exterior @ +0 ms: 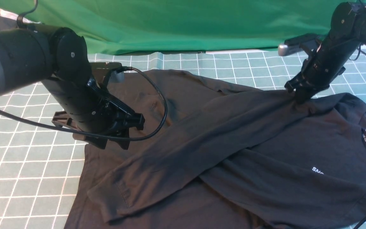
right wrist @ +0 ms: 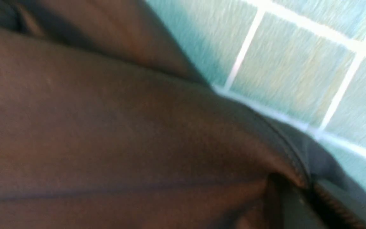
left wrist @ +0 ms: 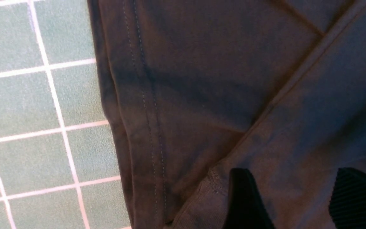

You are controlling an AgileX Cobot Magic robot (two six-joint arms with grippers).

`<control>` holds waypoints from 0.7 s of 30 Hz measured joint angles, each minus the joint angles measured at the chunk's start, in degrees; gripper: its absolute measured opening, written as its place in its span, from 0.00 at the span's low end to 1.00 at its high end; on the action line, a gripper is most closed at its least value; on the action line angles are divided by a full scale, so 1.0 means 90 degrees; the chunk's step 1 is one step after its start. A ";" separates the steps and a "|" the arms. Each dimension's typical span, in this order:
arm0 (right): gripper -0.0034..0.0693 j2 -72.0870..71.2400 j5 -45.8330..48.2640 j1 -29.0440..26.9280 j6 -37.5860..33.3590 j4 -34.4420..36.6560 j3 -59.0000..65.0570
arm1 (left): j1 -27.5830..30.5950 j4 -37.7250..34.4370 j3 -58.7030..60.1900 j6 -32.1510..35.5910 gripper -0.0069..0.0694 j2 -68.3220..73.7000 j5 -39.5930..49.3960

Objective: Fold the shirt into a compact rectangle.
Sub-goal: 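Grasp the near edge of the shirt at its hem and shoulder corners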

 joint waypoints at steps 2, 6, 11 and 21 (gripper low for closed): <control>0.09 0.0000 0.0011 0.0000 0.0067 0.0000 -0.0206 | 0.0000 0.0000 0.0000 0.0026 0.53 0.0000 0.0000; 0.09 0.0000 0.0011 -0.0056 0.0198 0.0022 -0.0606 | 0.0000 -0.0002 0.0000 0.0042 0.53 0.0000 0.0000; 0.10 0.0019 0.0018 -0.0277 0.0620 0.0033 -0.0672 | 0.0000 -0.0002 0.0000 0.0046 0.53 0.0000 0.0056; 0.44 0.0064 -0.0468 -0.0404 0.0770 -0.0004 -0.0672 | 0.0000 0.0012 0.0000 0.0046 0.53 0.0000 0.0078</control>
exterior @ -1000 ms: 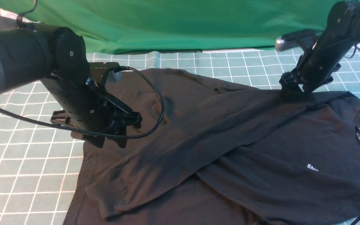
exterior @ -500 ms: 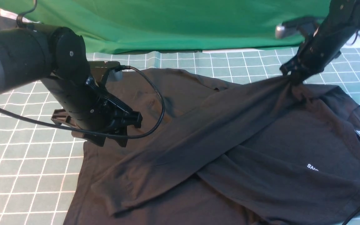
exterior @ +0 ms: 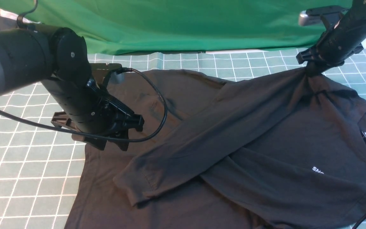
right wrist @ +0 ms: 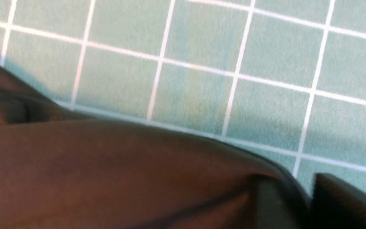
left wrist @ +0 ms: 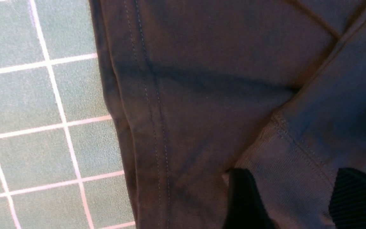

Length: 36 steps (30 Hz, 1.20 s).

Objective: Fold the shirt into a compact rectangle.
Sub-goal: 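Grasp the near edge of the shirt at its hem and shoulder corners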

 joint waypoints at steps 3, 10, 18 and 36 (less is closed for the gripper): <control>0.72 0.0000 -0.0045 0.0012 0.0033 -0.0060 0.0000 | 0.0000 -0.0012 0.0000 0.0015 0.53 0.0000 0.0006; 0.60 -0.0360 0.1085 0.0012 0.0456 -0.0660 -0.0503 | 0.0000 -0.0018 0.0078 0.0252 0.50 -0.0021 0.0549; 0.09 -0.2486 0.1466 0.0012 0.0417 -0.0477 0.0279 | 0.0000 -0.0002 0.1595 0.0149 0.16 -0.1261 0.0622; 0.08 -0.6396 0.0972 0.0024 -0.0843 0.1544 0.5491 | 0.0000 0.0529 0.4192 -0.1360 0.67 -0.2468 -0.0808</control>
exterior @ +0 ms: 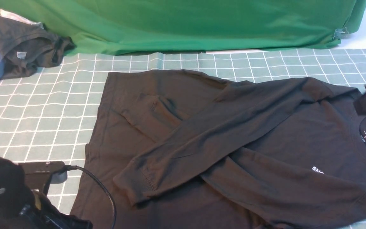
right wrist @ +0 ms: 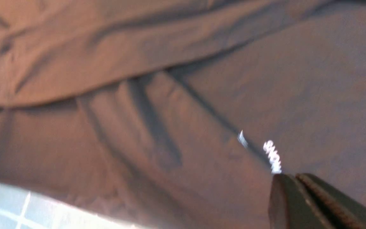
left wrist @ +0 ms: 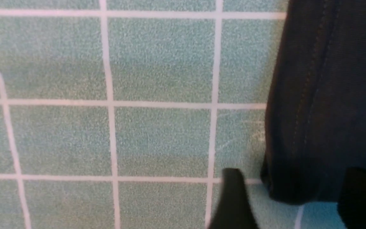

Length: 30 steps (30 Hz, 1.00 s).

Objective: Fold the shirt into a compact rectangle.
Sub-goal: 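Grasp the near edge of the shirt at its hem and shoulder corners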

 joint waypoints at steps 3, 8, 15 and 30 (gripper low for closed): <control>0.08 -0.0258 0.0058 0.0000 -0.0079 0.0020 0.0132 | 0.0000 -0.0045 0.0000 -0.0070 0.76 0.0277 -0.0129; 0.08 -0.0768 0.0318 0.0000 -0.0138 0.0047 0.0169 | 0.0000 -0.0264 0.0000 -0.0001 0.79 0.0763 -0.0249; 0.08 -0.1048 0.0577 0.0000 -0.0134 0.0054 0.0244 | 0.0000 -0.0397 0.0000 0.0449 0.25 0.0789 -0.0351; 0.42 -0.1091 0.0129 0.0236 -0.0635 -0.0027 0.2669 | 0.0056 0.0262 -0.0146 0.0577 0.11 -0.0786 0.1286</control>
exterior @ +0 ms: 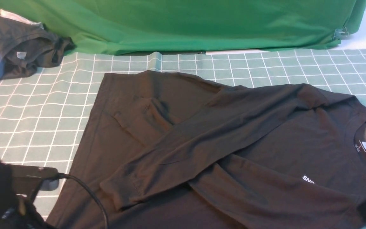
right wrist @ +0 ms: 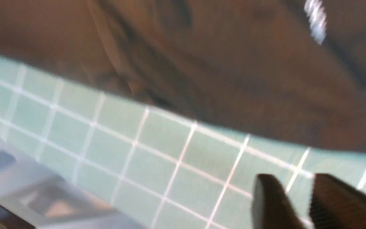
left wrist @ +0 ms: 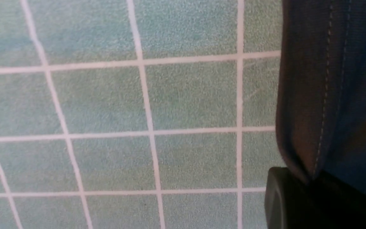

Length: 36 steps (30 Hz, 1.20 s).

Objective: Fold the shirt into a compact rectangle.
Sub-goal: 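Grasp the near edge of the shirt at its hem and shoulder corners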

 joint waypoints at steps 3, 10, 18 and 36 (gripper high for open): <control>0.60 0.0006 -0.0503 0.0600 -0.0178 -0.0013 0.0569 | 0.0000 -0.0006 0.0000 -0.0098 0.11 -0.0488 0.0127; 0.75 0.0104 -0.2613 0.2620 -0.0125 -0.0890 0.1577 | 0.0000 0.0017 0.0000 -0.0184 0.11 -0.1007 0.0218; 0.79 0.0785 -0.3609 0.3594 0.0253 -0.1919 0.1614 | 0.0000 0.0033 0.0000 -0.0184 0.11 -0.1019 0.0162; 0.11 0.1787 -0.3403 0.3638 0.0827 -0.2679 0.1158 | 0.0000 0.0046 -0.0297 -0.0179 0.11 -0.1027 0.0284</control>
